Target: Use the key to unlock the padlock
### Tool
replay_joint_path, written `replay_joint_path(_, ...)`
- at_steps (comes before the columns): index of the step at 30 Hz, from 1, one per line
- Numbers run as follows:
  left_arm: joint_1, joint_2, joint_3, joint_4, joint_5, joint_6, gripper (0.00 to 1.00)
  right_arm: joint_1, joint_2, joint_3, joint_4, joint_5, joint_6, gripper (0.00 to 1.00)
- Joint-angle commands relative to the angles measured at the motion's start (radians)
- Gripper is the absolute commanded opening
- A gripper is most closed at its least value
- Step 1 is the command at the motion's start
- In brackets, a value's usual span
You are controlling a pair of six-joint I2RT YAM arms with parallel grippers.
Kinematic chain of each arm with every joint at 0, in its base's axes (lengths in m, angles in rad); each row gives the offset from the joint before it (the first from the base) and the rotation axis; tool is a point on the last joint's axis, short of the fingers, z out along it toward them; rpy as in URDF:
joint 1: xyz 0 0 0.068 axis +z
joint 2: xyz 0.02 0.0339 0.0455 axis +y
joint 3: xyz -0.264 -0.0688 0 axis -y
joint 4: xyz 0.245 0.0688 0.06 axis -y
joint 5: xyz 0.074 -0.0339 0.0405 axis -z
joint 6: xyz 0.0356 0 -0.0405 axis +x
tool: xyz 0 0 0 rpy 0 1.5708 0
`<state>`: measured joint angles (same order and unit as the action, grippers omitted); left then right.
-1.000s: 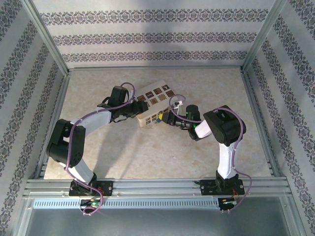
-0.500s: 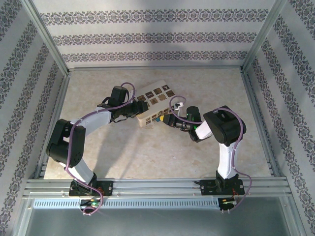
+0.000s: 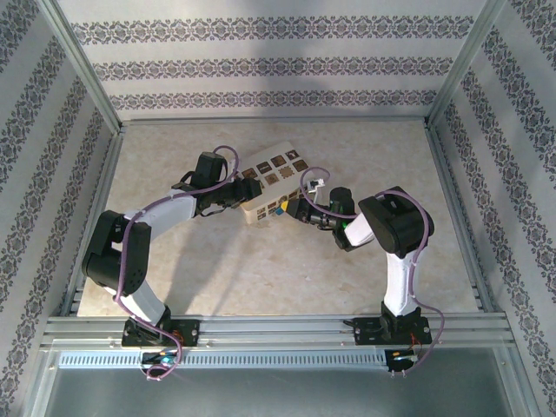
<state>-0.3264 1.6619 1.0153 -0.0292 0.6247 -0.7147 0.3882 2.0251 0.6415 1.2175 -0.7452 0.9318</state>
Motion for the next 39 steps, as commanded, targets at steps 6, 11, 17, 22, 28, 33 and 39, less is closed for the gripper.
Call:
replay_joint_path(6, -0.007, 0.027, -0.017, -0.055, -0.038, 0.029, 0.49, -0.012, 0.027, 0.020, 0.056, 0.024, 0.025, 0.20)
replay_joint_path(11, -0.008, 0.025, -0.016, -0.057, -0.041, 0.031, 0.49, -0.015, 0.026, 0.012, 0.056, 0.035, 0.024, 0.14)
replay_joint_path(17, -0.007, 0.028, -0.018, -0.061, -0.046, 0.034, 0.49, -0.020, 0.022, 0.007, 0.056, 0.043, 0.025, 0.06)
replay_joint_path(22, -0.007, 0.030, -0.026, -0.063, -0.051, 0.037, 0.49, -0.023, 0.010, 0.001, 0.057, 0.055, 0.029, 0.01)
replay_joint_path(28, -0.007, 0.033, -0.039, -0.064, -0.053, 0.040, 0.49, -0.031, -0.005, -0.008, 0.087, 0.081, 0.048, 0.00)
replay_joint_path(33, -0.005, 0.033, -0.046, -0.063, -0.056, 0.042, 0.49, -0.038, -0.013, -0.014, 0.112, 0.113, 0.068, 0.00)
replay_joint_path(39, -0.003, 0.029, -0.048, -0.064, -0.056, 0.041, 0.49, -0.045, -0.003, -0.016, 0.145, 0.137, 0.098, 0.00)
